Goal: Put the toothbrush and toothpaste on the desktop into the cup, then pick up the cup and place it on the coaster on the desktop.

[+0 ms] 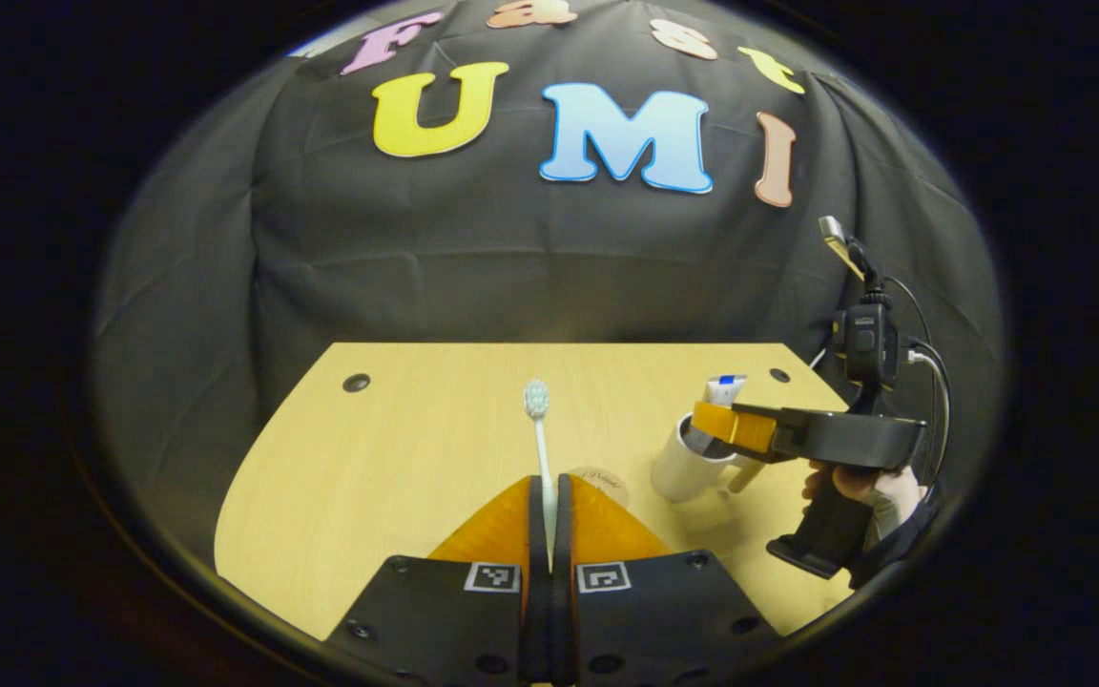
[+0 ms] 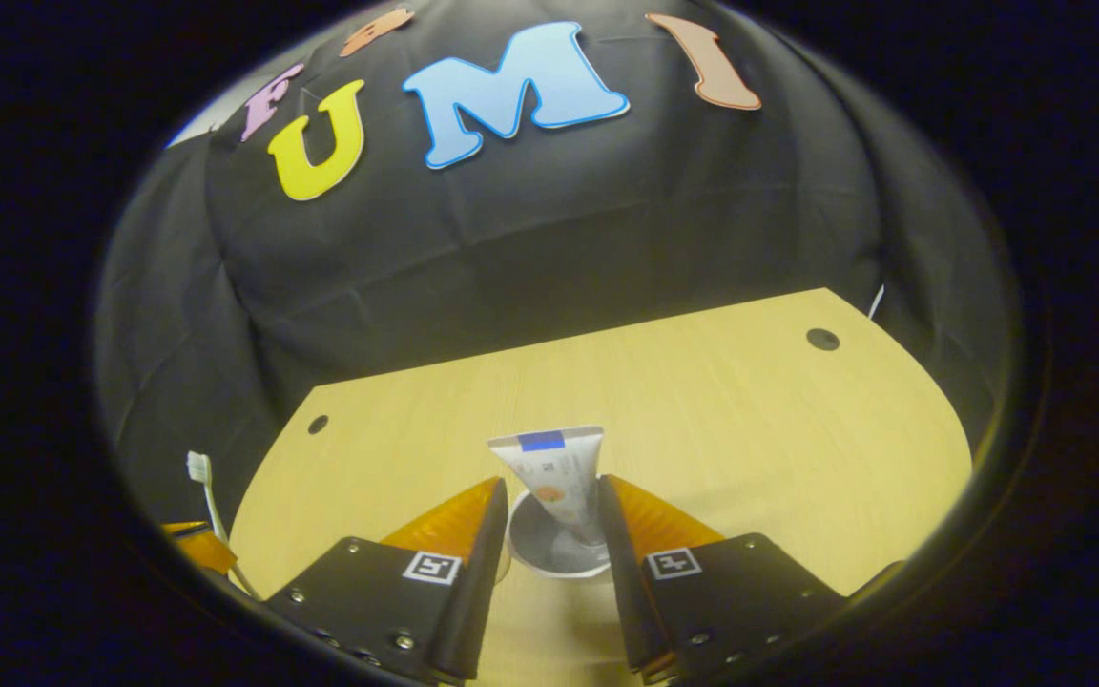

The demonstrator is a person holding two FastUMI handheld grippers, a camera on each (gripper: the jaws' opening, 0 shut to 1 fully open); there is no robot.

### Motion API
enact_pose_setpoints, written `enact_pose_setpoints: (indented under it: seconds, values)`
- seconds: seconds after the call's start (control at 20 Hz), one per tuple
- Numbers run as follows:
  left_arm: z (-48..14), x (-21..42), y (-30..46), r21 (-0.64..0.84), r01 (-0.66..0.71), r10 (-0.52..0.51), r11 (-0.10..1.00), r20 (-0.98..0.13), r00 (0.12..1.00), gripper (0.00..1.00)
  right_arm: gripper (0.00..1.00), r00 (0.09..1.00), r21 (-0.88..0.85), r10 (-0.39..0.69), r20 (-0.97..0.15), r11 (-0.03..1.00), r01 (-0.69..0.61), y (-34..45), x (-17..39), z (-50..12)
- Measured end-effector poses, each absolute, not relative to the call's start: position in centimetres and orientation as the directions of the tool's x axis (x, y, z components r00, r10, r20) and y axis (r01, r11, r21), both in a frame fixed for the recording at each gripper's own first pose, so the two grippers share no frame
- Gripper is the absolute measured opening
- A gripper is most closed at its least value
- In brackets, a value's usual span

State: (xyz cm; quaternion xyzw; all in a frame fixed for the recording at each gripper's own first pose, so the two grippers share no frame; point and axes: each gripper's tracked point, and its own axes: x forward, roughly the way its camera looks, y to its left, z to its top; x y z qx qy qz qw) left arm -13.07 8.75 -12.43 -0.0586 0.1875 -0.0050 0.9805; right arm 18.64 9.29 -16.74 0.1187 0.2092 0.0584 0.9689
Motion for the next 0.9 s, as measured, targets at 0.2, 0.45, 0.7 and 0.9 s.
enact_pose_setpoints:
  seconds: [0.2,0.45,0.7,0.9]
  values:
    - [-7.3,-19.0,5.1,-0.12,0.016,-0.054,0.993,-0.324,0.945,0.08,0.56,0.93,0.281,0.154,-0.333,0.958,-0.058,8.2,17.4,-13.7]
    - [-0.5,-24.4,0.1,-0.129,0.088,-0.12,0.988,-0.275,0.954,0.07,0.56,0.946,0.28,0.11,-0.304,0.96,-0.021,5.2,15.5,-11.8]
    - [6.1,-16.7,-8.3,-0.155,0.201,-0.232,0.967,-0.221,0.947,0.07,0.53,0.948,0.294,0.059,-0.314,0.955,0.038,1.7,12.4,-12.1]
    - [2.9,-10.1,-8.2,-0.2,0.277,-0.308,0.94,-0.145,0.94,0.07,0.56,0.938,0.278,0.017,-0.346,0.957,0.085,-1.5,9.2,-13.5]
